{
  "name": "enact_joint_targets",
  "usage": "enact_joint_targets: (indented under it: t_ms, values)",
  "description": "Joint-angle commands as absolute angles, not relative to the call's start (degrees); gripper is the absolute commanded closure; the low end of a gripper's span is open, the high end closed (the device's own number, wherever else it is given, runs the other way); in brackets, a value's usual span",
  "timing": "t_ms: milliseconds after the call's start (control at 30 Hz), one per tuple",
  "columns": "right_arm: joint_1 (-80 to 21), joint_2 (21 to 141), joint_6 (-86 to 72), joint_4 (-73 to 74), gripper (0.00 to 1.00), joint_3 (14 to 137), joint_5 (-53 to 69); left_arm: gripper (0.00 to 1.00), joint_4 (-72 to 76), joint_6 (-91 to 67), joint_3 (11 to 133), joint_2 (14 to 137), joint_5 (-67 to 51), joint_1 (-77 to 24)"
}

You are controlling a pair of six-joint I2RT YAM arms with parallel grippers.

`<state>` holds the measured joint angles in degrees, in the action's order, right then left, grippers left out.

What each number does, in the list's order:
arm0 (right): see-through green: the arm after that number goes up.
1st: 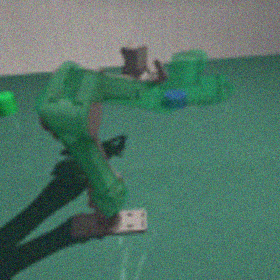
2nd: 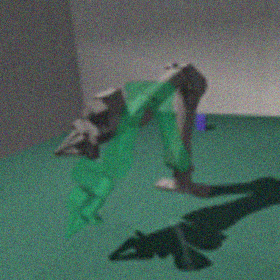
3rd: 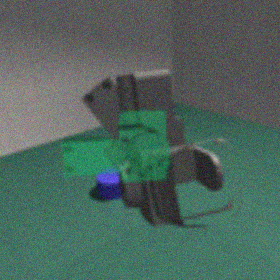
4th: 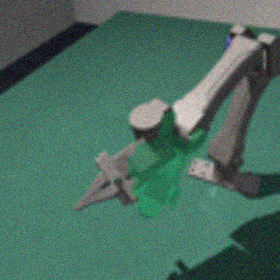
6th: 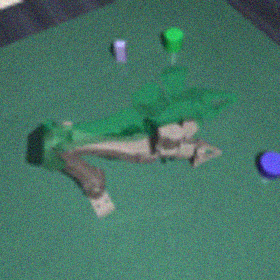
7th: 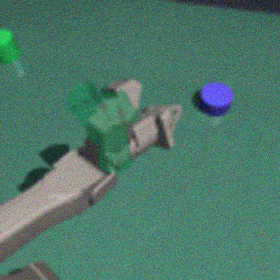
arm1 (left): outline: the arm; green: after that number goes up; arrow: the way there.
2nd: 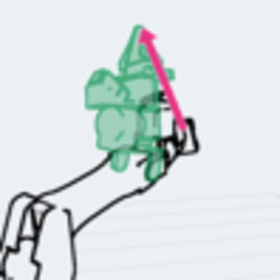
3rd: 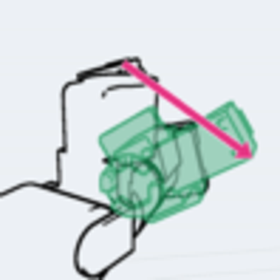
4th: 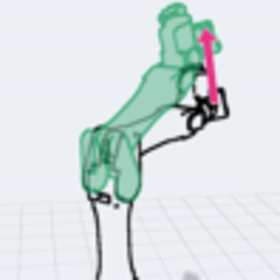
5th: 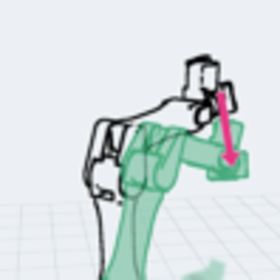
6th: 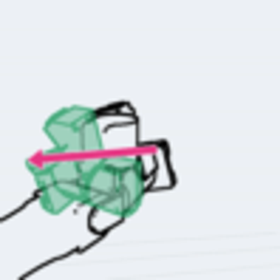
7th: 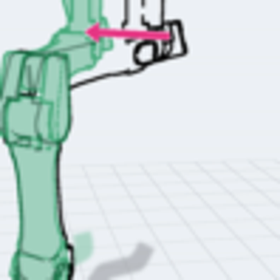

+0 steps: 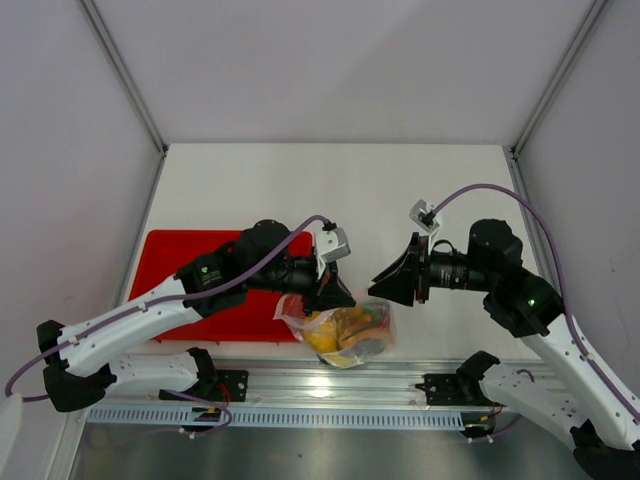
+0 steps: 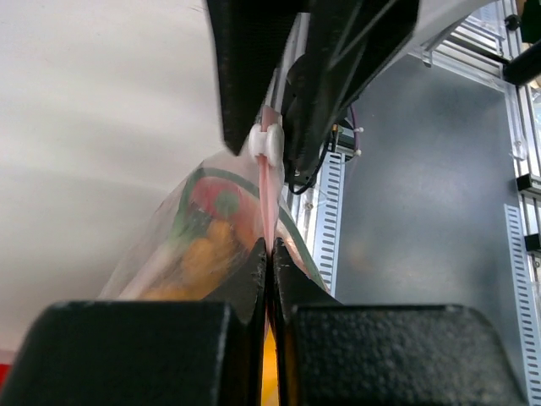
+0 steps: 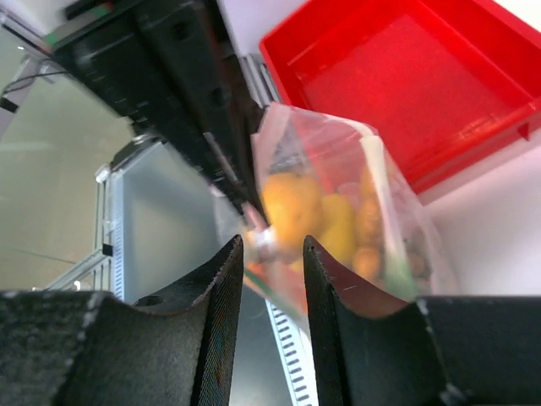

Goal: Place the food in the zip-top bag and seal the zipper
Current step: Zip the zipper food storage bag at the center of the board.

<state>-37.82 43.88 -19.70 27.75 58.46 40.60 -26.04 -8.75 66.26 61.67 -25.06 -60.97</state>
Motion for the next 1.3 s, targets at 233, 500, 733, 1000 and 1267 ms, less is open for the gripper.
enact_joint_targets:
  t_ms: [233, 500, 733, 1000, 1267]
  values:
    - [-29.8, 46.3, -15.6, 30.6, 0.58, 61.2, 50.3, 0.99, -24.7, -7.6, 68.4, 61.7, -29.4, -61.1]
    - [-28.4, 45.4, -18.4, 26.4, 0.61, 59.8, 58.4, 0.99, -24.9, -7.6, 68.7, 62.4, -29.6, -61.1]
    - [-28.4, 46.1, -19.2, 24.9, 0.64, 59.4, 61.2, 0.99, -25.5, -7.7, 69.3, 63.0, -29.6, -61.1]
    - [-28.2, 47.1, -19.2, 24.3, 0.64, 58.7, 61.6, 0.99, -25.8, -7.6, 70.3, 63.2, -30.0, -61.1]
    - [-28.1, 47.4, -19.9, 23.1, 0.73, 57.9, 61.4, 0.99, -25.9, -7.6, 70.5, 63.5, -30.3, -61.1]
